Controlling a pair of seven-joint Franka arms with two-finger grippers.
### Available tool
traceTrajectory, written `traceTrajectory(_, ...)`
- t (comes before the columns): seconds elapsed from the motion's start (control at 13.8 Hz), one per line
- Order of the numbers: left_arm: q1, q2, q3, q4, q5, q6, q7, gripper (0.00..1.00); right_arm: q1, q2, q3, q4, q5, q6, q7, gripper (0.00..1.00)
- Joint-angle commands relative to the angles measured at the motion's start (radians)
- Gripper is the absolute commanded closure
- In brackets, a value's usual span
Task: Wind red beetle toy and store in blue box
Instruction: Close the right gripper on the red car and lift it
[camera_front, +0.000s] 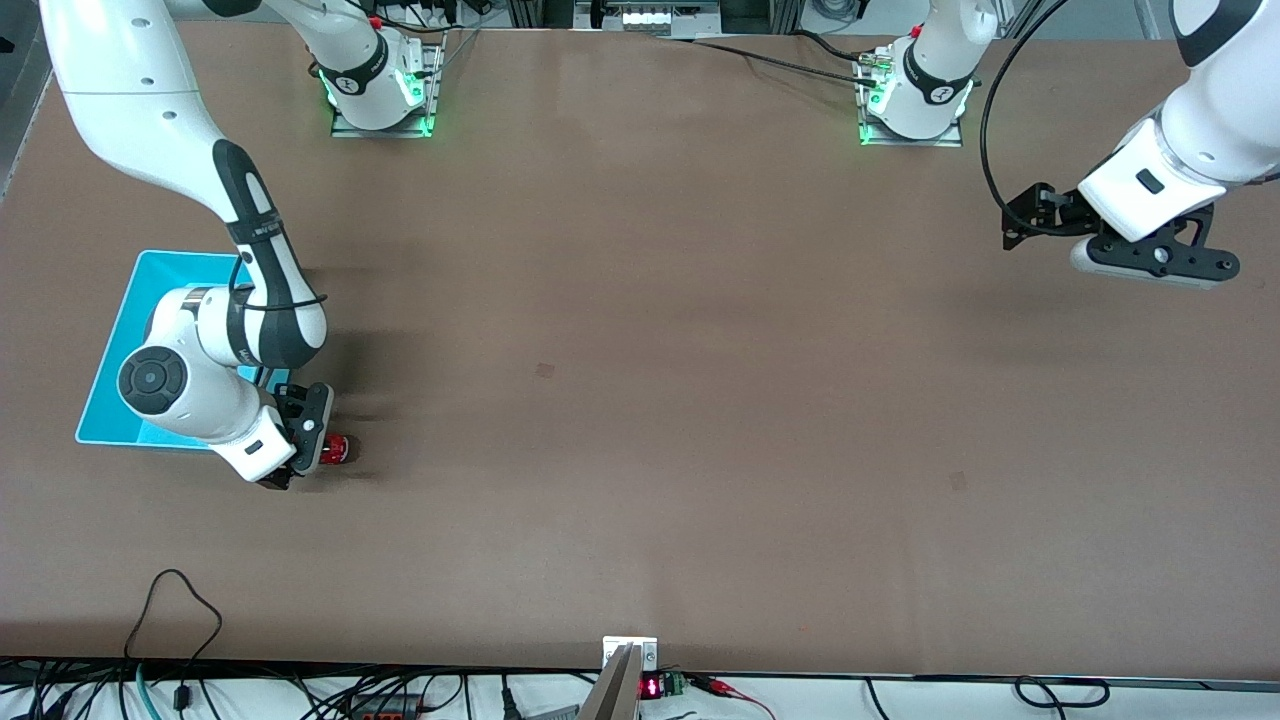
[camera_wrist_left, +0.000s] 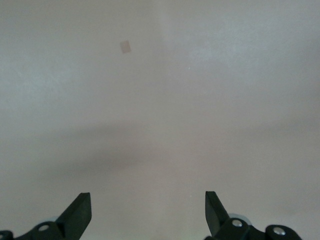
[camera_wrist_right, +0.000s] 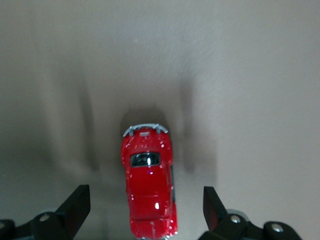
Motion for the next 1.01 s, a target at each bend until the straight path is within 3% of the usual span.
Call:
traceTrajectory(0.0,-0.019,-0.031,0.010,-0.036,-0.015,0.023,-0.046,0.00,-0.023,0.006,0.009,-0.044,0.008,0.065,-0.023,0.00)
traceTrajectory(0.22,-0.021,-0.019,0.009,-0.023,-0.015,0.026,-0.054,0.00,-0.023,0.015,0.011,-0.061,0.009,0.096,-0.021,0.00)
traceTrajectory(0.29,-0.019,-0.011,0.009,-0.005,-0.017,0.023,-0.054,0.00,-0.023,0.015,0.011,-0.060,0.009,0.096,-0.023,0.07)
traceTrajectory(0.43,-0.018,-0.005,0.009,0.003,-0.018,0.031,-0.054,0.00,-0.020,0.011,0.013,-0.059,0.009,0.091,-0.021,0.75)
traceTrajectory(0.51,-0.016,-0.004,0.009,0.007,-0.018,0.031,-0.054,0.00,-0.018,0.006,0.016,-0.058,0.011,0.090,-0.018,0.95)
traceTrajectory(0.58,-0.013,-0.004,0.009,0.007,-0.018,0.031,-0.054,0.00,-0.021,-0.001,0.023,-0.058,0.029,0.088,-0.015,1.00)
traceTrajectory(0.8,-0.009,0.000,0.014,0.006,-0.013,0.031,-0.053,0.00,-0.009,-0.032,0.052,-0.050,0.226,0.059,0.012,1.00)
traceTrajectory(0.94,-0.009,0.004,0.014,0.007,-0.010,0.031,-0.053,0.00,0.032,-0.069,0.052,-0.049,0.281,0.050,0.102,1.00)
